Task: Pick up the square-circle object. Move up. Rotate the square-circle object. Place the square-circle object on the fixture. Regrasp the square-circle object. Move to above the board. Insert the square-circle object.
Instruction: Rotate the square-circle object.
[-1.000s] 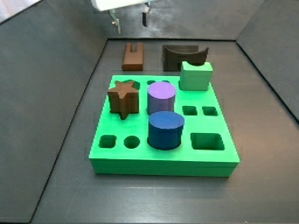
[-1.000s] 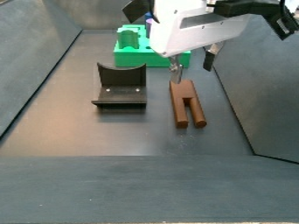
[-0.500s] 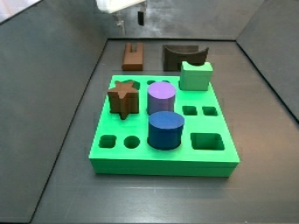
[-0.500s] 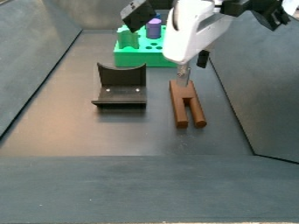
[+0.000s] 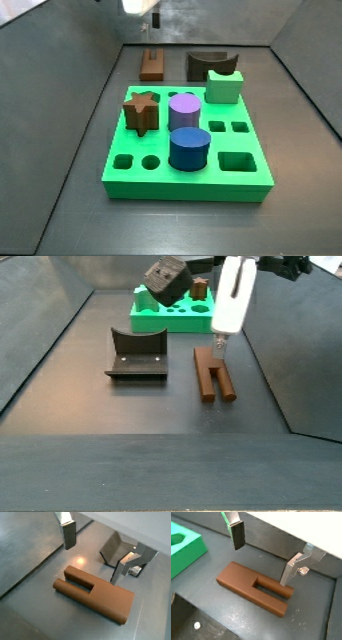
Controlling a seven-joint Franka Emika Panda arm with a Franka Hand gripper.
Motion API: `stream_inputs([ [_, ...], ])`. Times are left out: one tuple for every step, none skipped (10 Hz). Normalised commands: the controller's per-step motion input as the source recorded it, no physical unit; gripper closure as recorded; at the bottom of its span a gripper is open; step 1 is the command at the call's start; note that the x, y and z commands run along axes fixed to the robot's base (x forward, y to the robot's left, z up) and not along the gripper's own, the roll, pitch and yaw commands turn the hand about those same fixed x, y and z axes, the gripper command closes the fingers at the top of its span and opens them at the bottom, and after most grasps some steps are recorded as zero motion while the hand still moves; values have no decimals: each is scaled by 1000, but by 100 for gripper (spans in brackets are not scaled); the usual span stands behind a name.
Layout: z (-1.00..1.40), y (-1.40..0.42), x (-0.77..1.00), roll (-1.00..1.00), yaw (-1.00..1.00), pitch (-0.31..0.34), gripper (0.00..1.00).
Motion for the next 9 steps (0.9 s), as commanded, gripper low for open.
stream_inputs([
  [-37,-1,34,-1,1000,-2,0],
  [-37,-1,34,-1,1000,-2,0],
  [-37,-1,34,-1,1000,-2,0],
  [-36,-1,33,-1,1000,-2,0],
  [-36,-1,33,-1,1000,-3,0],
  [-36,-1,33,-1,1000,-3,0],
  [-35,-1,33,-1,1000,-3,0],
  [-35,-1,33,-1,1000,-3,0],
  [-34,-2,33,-1,1000,-3,0],
])
